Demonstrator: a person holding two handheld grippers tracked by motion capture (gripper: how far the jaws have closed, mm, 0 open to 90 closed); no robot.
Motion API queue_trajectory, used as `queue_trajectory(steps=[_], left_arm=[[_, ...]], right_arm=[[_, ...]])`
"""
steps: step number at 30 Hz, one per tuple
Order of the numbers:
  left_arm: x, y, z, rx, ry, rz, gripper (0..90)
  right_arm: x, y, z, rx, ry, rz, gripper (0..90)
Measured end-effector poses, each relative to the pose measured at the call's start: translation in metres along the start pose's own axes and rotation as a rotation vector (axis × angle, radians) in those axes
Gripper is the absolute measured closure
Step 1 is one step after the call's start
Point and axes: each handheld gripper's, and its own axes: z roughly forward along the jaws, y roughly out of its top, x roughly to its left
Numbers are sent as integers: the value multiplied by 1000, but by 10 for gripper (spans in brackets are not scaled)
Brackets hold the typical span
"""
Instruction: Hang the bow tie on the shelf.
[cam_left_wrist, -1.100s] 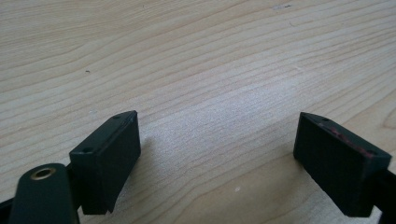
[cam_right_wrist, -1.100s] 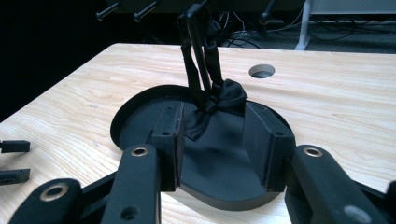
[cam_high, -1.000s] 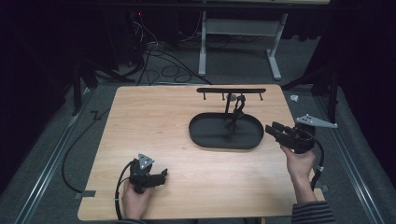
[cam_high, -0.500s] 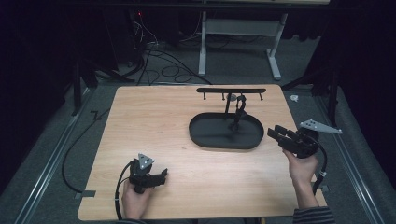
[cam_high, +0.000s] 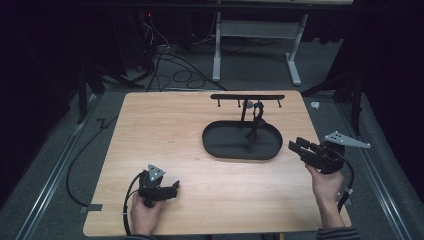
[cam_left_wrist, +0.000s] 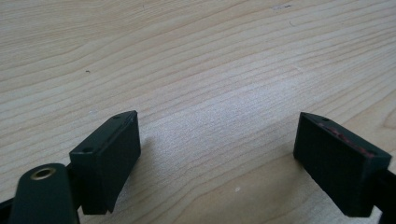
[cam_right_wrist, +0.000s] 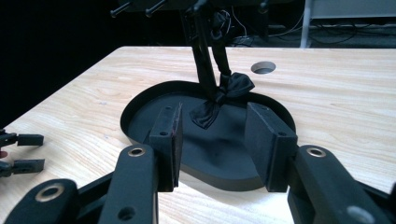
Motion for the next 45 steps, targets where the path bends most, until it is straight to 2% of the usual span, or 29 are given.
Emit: queue_trajectory(steps=[17, 36, 45], left_arm=[[0, 0, 0, 0, 0, 0, 152], [0, 0, 0, 0, 0, 0, 152], [0, 0, 0, 0, 0, 0, 152]], right_arm=[[-1, -24, -10, 0, 0, 27, 589], [3, -48, 1, 61, 0, 29, 589], [6, -61, 12, 96, 4, 31, 590]])
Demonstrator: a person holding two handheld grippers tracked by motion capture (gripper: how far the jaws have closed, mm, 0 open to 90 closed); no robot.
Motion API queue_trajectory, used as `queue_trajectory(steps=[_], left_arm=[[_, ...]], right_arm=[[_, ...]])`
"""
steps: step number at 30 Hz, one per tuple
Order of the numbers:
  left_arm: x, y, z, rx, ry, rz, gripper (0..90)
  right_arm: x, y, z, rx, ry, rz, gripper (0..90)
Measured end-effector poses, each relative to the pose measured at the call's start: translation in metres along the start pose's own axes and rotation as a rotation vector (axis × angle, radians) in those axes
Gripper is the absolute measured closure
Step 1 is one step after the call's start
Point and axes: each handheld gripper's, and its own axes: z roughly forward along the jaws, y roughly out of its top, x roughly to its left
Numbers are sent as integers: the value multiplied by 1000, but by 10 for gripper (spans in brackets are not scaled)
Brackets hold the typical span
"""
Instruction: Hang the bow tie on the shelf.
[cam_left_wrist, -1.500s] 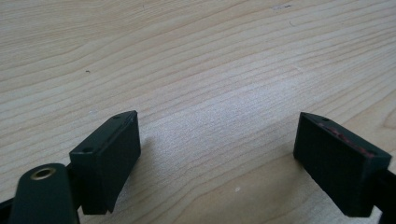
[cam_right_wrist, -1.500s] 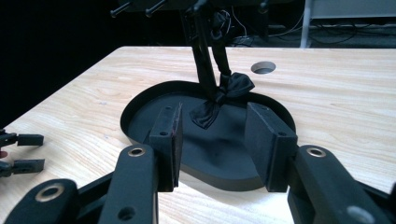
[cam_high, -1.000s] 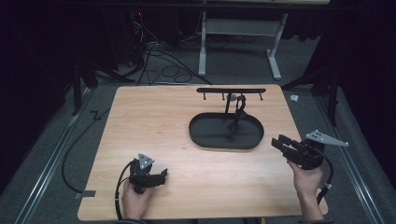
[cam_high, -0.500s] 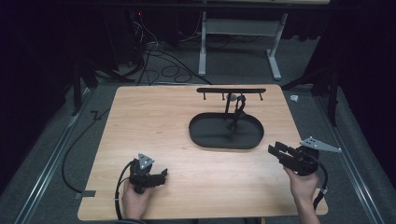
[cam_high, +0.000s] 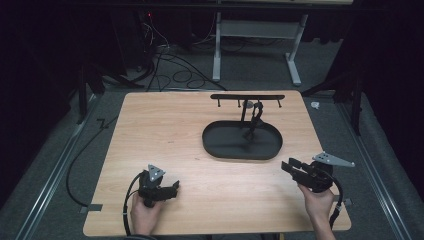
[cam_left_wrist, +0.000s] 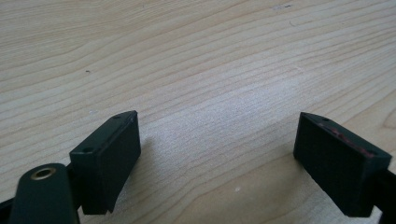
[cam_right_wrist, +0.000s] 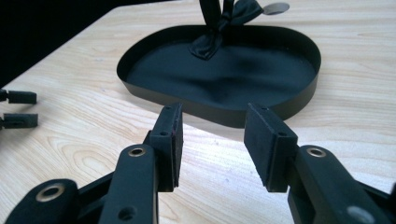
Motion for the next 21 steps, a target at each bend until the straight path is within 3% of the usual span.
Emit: queue_trajectory(steps=[21], left_arm=[[0, 0, 0, 0, 0, 0, 152]], right_arm=[[5, -26, 28, 95, -30, -26, 587]])
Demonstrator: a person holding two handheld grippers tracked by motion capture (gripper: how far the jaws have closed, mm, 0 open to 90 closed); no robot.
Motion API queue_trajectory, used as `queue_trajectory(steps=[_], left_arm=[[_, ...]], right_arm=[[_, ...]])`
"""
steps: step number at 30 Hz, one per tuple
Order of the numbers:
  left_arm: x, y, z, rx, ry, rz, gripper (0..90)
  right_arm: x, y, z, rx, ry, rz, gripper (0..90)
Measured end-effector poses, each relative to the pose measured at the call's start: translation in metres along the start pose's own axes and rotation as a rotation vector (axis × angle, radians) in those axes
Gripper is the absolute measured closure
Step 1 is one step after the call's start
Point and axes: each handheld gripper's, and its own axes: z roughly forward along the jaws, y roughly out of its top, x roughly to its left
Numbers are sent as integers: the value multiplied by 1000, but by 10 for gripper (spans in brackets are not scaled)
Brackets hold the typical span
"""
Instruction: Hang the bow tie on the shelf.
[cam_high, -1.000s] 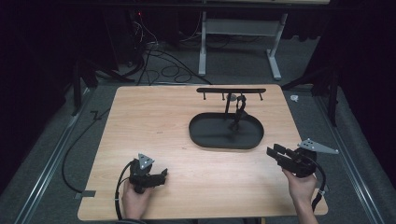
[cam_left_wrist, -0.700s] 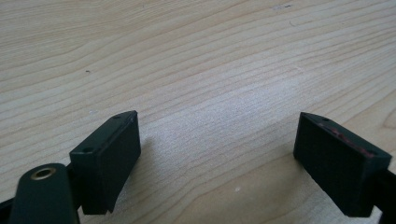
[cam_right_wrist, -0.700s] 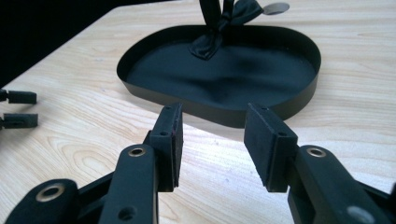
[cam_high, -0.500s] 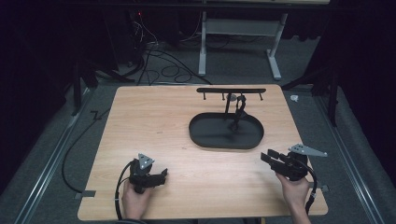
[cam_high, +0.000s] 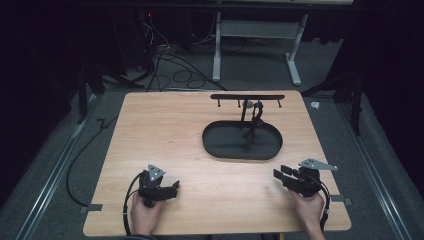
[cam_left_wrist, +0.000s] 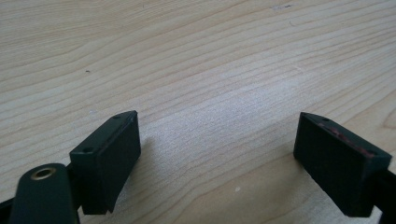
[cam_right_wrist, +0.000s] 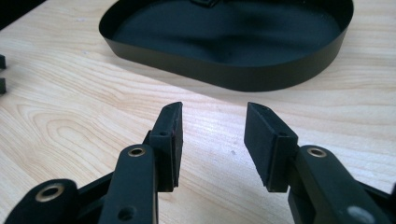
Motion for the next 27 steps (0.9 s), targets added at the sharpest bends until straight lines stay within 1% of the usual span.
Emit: queue_trajectory(steps=[6, 10, 12, 13, 15, 16, 17, 19, 20, 21, 23, 27], left_arm=[[0, 0, 0, 0, 0, 0, 152], [0, 0, 0, 0, 0, 0, 152], [0, 0, 0, 0, 0, 0, 152], [0, 0, 0, 0, 0, 0, 152], [0, 0, 0, 0, 0, 0, 152], [0, 0, 0, 0, 0, 0, 152], [0, 0, 0, 0, 0, 0, 152], [0, 0, 0, 0, 0, 0, 152], [0, 0, 0, 0, 0, 0, 152], [0, 0, 0, 0, 0, 0, 152], [0, 0, 0, 0, 1, 0, 152], [0, 0, 0, 0, 3, -3, 151]], right_arm=[[2, -6, 11, 41, -5, -3, 582], [5, -9, 18, 62, -25, -23, 569], [6, -10, 21, 78, -46, -41, 556], [7, -11, 23, 88, -64, -61, 551], [8, -13, 27, 105, -84, -88, 541], [8, -13, 27, 105, -84, -88, 541], [10, -15, 29, 100, -105, -113, 536], [13, -15, 30, 105, -129, -144, 524], [13, -15, 30, 105, -129, -144, 524], [18, -15, 32, 114, -156, -190, 504], [17, -15, 33, 115, -154, -185, 484], [17, -14, 33, 117, -149, -191, 470]])
